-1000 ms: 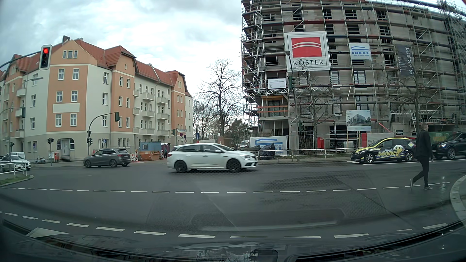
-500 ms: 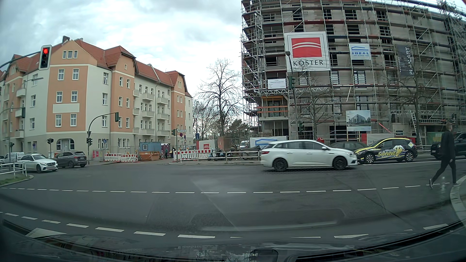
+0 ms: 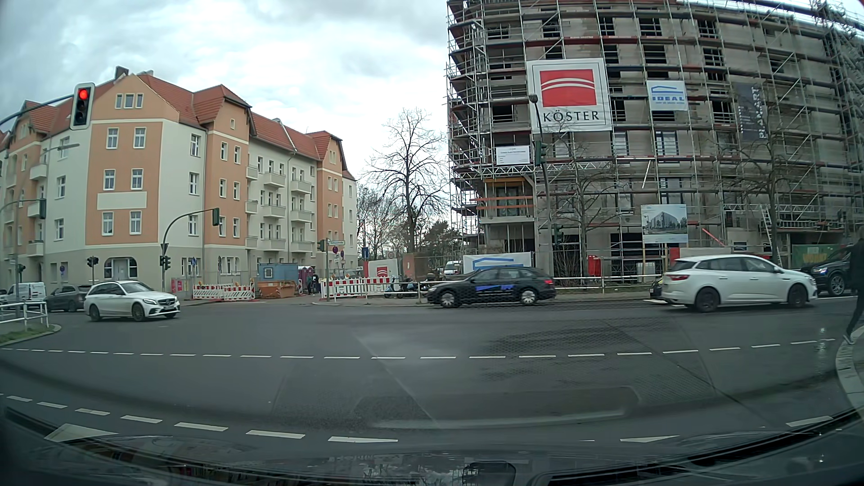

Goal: Follow the waypoints while adhering to traffic rules and regulations

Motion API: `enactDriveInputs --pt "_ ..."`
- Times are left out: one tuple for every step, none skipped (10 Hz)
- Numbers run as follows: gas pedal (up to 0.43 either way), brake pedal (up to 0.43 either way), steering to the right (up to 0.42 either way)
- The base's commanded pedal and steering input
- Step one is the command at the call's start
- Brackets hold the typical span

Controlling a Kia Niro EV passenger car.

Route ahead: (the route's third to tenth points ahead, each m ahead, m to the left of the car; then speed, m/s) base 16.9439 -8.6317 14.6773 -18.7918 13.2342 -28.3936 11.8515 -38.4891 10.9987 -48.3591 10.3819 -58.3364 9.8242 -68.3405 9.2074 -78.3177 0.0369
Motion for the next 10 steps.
enactDriveInputs --pt "0.000 0.152 0.110" --pt "0.000 0.159 0.111" --pt "0.000 0.165 0.112" --pt "0.000 0.201 0.113" --pt "0.000 0.238 0.113" --pt "0.000 0.274 0.114" --pt "0.000 0.299 0.114" --pt "0.000 0.329 0.114" --pt "0.000 0.348 0.114" --pt "0.000 0.360 0.115"
